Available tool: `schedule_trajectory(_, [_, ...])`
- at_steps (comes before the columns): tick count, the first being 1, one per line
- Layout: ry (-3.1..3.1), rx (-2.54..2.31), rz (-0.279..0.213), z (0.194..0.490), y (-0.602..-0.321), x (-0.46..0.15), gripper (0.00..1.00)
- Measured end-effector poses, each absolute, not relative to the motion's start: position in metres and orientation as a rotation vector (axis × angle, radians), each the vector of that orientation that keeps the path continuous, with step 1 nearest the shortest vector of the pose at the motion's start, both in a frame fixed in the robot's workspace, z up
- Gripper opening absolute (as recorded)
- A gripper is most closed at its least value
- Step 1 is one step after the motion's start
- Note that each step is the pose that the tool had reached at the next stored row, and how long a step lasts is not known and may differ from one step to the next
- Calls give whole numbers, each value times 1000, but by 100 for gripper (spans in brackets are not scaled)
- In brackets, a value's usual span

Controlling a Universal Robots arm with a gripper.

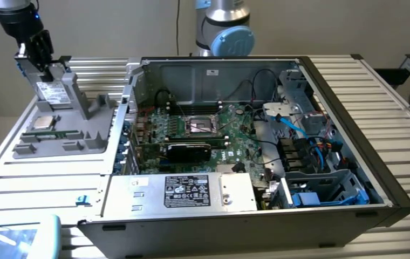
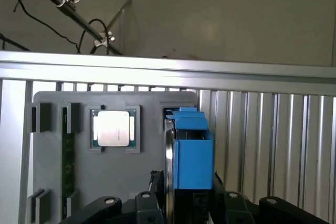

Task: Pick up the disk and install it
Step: 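Pick up the disk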

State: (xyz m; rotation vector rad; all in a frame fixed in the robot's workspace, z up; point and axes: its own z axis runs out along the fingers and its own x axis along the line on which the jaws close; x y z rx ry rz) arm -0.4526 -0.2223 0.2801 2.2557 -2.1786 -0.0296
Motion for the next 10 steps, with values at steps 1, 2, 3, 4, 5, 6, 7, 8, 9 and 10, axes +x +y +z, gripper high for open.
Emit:
schedule_trajectory(1, [-2178,2256,-29,280,-222,-453,43])
schedule_trajectory(2, [-2179,2256,-30,280,-222,-453,37])
schedule_trajectory(3, [-2179,2256,-30,280,-222,-453,37])
schedule_trajectory(4, [-2179,2256,-30,280,-222,-453,37])
schedule_trajectory(5, [-2179,2256,-30,280,-222,-453,37])
schedule_trajectory(6, [-2179,2256,-29,280,-222,-453,37])
schedule_trajectory(7, [-2179,2256,-29,281,-222,-453,37])
schedule_trajectory(8, [-2179,2256,-29,282,-222,-453,37])
schedule_trajectory(9, [-2179,2256,-29,287,-222,-453,37])
schedule_trajectory(10, [-2179,2256,-29,291,-222,-453,37])
